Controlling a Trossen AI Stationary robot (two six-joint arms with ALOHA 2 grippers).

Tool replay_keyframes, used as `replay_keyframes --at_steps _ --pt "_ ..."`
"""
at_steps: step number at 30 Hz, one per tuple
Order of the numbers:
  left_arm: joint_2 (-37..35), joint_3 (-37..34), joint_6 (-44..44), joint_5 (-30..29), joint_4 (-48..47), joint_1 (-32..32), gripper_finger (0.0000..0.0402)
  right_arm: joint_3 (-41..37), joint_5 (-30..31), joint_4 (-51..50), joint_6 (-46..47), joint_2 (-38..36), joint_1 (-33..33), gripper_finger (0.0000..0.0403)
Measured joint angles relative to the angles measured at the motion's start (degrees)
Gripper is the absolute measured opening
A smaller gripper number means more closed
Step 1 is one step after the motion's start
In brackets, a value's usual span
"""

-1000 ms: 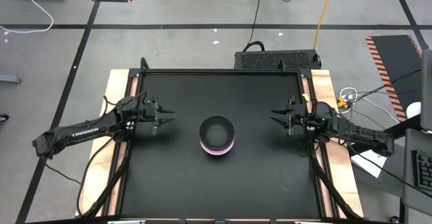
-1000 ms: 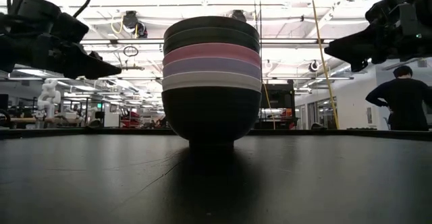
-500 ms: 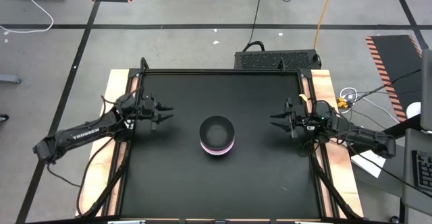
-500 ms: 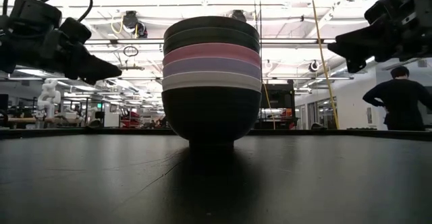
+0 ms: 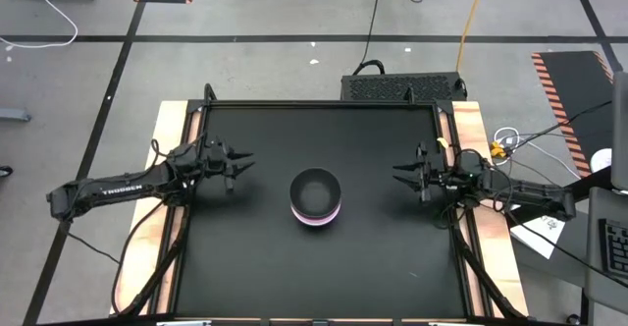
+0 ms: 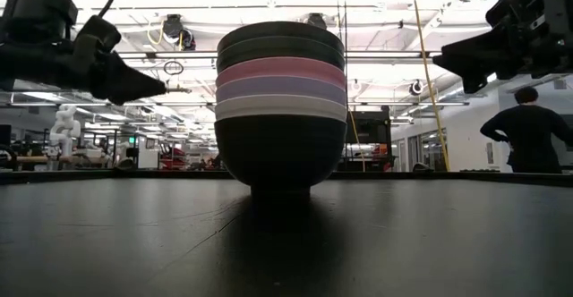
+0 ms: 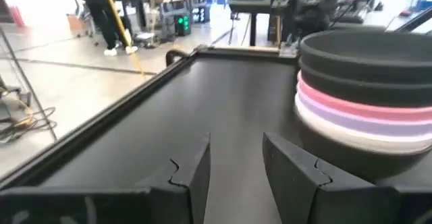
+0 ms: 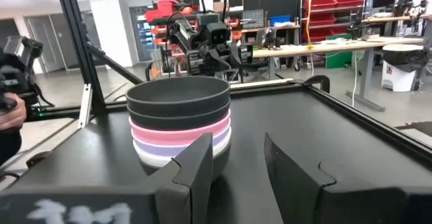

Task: Nest bowls inside each other
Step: Return to Home Position

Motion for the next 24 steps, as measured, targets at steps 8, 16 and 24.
replay_keyframes --at_steps 8,16,24 --pt "0.0 0.0 0.2 0.3 -3.5 -5.3 0.0136 0.0 0.3 -0.1 0.8 0.0 3.3 0.0125" --pt "0.0 0.0 1.8 -8.1 -3.4 -12.5 0.0136 0.0 6.4 -0.7 1.2 0.1 9.7 0.0125" --pt "0.0 0.0 5.2 -14.9 -5.4 -14.7 0.0136 0.0 8.7 -3.2 -0.1 0.3 14.1 0.0125"
